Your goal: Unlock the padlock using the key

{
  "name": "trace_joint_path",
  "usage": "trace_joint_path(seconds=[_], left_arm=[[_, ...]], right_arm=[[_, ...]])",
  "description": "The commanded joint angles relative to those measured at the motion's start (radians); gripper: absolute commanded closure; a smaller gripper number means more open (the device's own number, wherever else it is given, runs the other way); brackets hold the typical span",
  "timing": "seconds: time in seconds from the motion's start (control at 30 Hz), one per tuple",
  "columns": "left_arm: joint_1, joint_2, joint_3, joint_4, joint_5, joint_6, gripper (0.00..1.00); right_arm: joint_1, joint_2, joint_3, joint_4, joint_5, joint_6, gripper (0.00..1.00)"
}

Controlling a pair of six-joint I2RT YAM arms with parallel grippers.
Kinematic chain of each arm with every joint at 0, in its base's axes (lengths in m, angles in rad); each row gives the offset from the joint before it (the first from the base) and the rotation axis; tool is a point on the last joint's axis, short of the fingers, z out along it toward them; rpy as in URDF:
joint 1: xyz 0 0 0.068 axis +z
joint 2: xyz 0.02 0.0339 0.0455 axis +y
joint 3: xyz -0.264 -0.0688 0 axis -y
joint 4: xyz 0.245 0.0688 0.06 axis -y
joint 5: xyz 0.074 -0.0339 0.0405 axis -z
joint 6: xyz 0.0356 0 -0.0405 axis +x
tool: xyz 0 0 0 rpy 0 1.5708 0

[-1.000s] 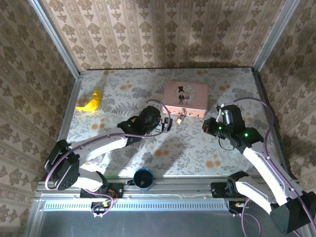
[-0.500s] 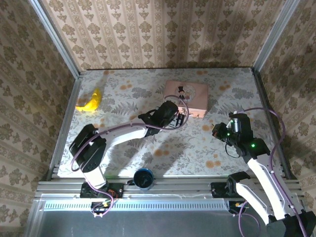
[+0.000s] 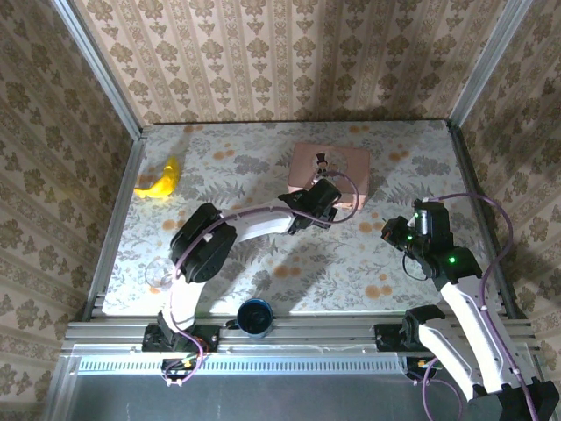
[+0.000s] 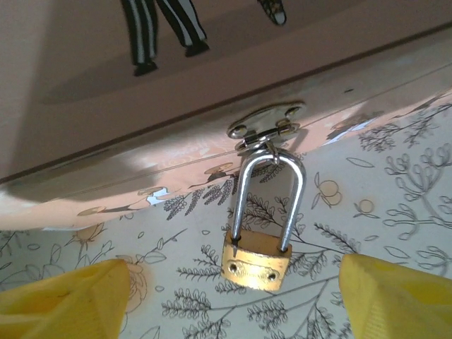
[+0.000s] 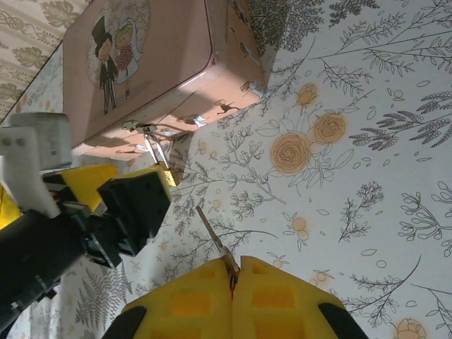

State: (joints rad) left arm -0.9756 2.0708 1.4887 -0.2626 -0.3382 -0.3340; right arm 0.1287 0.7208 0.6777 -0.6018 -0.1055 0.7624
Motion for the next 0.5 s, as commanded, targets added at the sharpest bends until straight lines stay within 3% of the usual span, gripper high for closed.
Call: trace_joint_path(seconds=[0.0, 0.47], left_arm=[[0.002, 0.028, 0.058, -0.054, -0.025, 0.044, 0.22], [0.054, 0.137, 0.114, -0.046, 0.057, 0.055, 0.32]], right_arm=[[-0.009, -0.011, -0.013, 0.026, -0.008, 0.011, 1.0], [-0.023, -0.012, -0.028, 0.053, -0.039, 0.023, 1.0]])
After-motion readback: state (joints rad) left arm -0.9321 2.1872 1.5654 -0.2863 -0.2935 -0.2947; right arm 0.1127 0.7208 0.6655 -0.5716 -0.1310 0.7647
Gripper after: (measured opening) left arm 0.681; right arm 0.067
